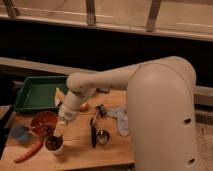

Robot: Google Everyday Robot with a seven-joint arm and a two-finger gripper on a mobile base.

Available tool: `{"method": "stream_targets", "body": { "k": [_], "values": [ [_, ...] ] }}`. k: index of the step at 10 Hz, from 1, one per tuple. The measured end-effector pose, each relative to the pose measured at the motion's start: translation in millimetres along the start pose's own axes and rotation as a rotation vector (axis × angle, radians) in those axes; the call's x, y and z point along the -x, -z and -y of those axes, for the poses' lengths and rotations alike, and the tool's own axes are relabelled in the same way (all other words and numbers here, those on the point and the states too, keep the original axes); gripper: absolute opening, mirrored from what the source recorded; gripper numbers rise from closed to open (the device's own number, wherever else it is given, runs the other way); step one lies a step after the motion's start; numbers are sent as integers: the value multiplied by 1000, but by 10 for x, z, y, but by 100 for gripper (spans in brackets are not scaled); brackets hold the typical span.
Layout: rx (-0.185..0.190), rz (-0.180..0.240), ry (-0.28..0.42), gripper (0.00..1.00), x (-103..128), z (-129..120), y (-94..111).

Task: Place grapes in paper cup

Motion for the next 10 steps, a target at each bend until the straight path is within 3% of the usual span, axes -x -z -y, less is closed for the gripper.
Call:
{"method": "stream_targets", "body": {
  "k": [2, 3, 6, 8, 10],
  "values": [
    [1, 15, -4, 64, -34, 43, -34],
    [0, 18, 0, 68, -23, 46, -35],
    [0, 17, 28, 69, 55, 30, -30],
    [2, -9, 69, 69, 146, -31, -14],
    [-41, -36, 73, 69, 189, -133, 160]
  ]
}}
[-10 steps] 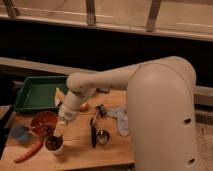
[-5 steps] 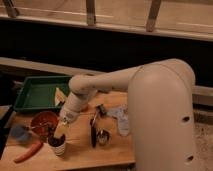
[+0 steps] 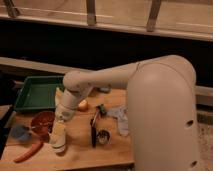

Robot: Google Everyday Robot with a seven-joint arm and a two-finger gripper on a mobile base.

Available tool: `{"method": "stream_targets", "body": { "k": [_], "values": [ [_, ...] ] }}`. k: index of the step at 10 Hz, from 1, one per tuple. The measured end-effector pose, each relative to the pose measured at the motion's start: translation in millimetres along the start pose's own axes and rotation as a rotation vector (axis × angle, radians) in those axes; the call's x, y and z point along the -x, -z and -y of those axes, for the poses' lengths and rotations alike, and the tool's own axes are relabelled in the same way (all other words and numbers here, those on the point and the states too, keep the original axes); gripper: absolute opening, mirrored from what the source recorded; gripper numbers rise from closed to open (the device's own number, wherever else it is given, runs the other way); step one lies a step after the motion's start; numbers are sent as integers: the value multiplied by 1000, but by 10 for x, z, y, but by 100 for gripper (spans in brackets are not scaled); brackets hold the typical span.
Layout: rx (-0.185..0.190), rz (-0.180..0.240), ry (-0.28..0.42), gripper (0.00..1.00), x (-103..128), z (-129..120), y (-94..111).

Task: Place grapes in paper cup

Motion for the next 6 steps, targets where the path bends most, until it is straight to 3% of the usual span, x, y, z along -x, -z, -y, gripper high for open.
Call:
{"method": "stream_targets", "body": {
  "k": [2, 3, 4, 6],
  "values": [
    [-84, -30, -19, 69, 8, -97, 303],
    [-163, -52, -48, 69, -7, -129, 535],
    [-268, -73, -98, 69, -52, -138, 778],
    [-354, -84, -138, 69, -85, -161, 974]
  ]
}}
